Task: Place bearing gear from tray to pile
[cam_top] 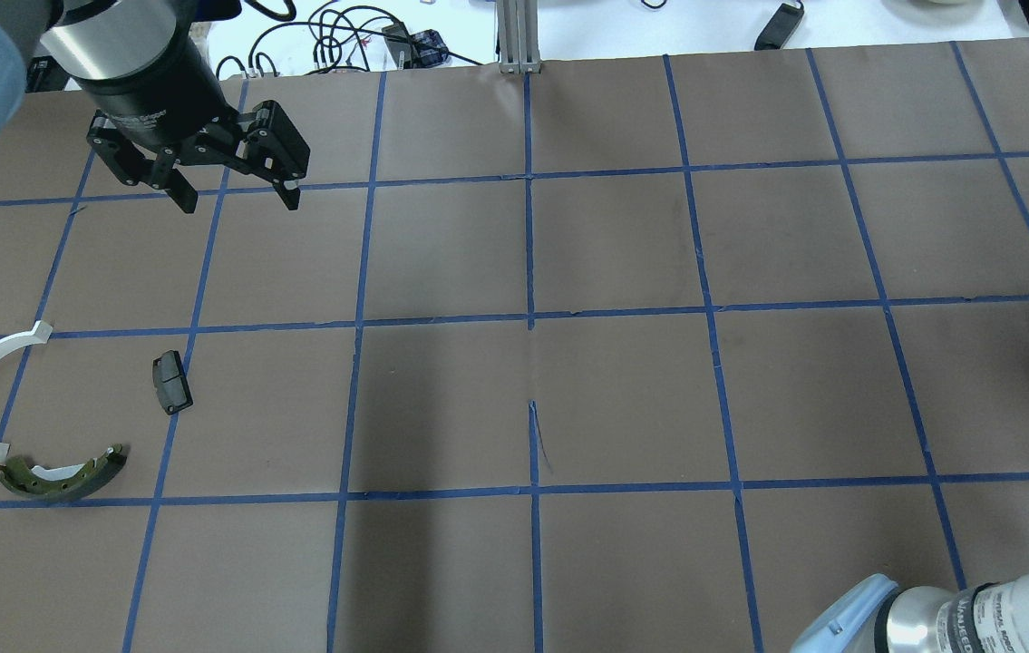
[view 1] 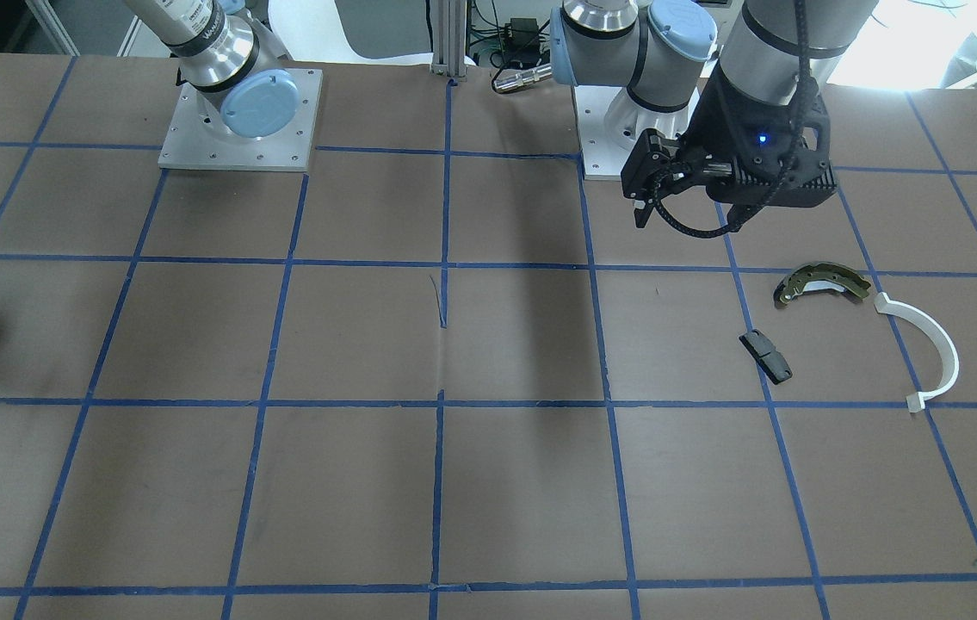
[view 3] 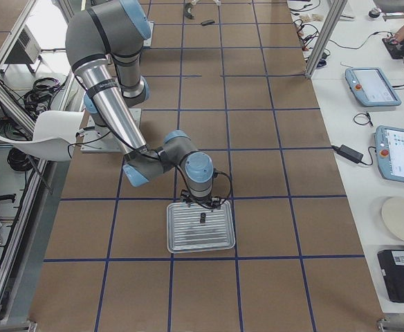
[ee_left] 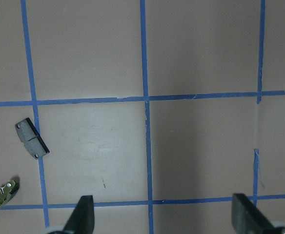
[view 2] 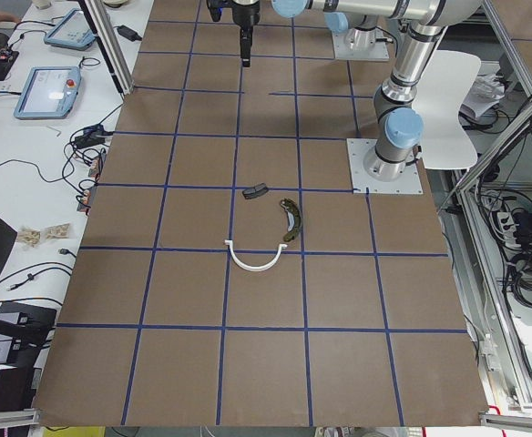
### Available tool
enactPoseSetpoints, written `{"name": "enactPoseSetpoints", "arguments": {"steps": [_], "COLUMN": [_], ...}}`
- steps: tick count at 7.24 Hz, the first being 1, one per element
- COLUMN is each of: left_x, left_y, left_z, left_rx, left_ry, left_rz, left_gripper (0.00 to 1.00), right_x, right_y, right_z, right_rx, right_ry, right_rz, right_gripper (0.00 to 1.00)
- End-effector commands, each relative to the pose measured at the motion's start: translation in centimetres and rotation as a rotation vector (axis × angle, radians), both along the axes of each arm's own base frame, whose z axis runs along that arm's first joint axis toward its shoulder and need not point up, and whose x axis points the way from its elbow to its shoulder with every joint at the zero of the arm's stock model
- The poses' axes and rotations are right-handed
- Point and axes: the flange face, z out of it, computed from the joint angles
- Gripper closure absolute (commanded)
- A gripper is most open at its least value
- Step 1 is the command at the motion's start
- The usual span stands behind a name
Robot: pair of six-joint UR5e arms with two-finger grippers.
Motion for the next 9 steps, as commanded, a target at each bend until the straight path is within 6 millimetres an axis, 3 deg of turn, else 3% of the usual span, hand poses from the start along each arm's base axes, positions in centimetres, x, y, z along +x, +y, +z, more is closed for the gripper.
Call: {"name": "enactPoseSetpoints", "arguments": {"steps": [1, 4, 5, 7, 9], "left_x": [-0.1, -0.1, 0.0, 0.0, 0.0], "left_y": [0.0, 0.0, 0.0, 0.0, 0.0], "left_z": [0.0, -0.1, 0.0, 0.0, 0.0], "left_rx": [-0.001, 0.001, -0.001, -0.001, -0.001], "left_ry": [0.001, 0.000, 0.000, 0.001, 0.000], "left_rz": [-0.002, -0.002, 0.000, 0.000, 0.000], "left_gripper": [0.00, 0.00, 0.00, 0.00, 0.00], "right_x": [-0.5, -1.0, -1.0, -1.0, -1.1], "right_y": [-0.8, -0.9, -0.9, -0.9, -0.6], "right_z": [-2.2, -3.9, -4.0, -3.9, -3.2], "right_rx": [-0.038, -0.040, -0.039, -0.037, -0.027], "right_ry": [-0.005, 0.014, 0.012, 0.014, 0.022], "right_rz": [0.076, 0.133, 0.131, 0.124, 0.098], "right_gripper": [0.09, 0.15, 0.38, 0.64, 0.83]}}
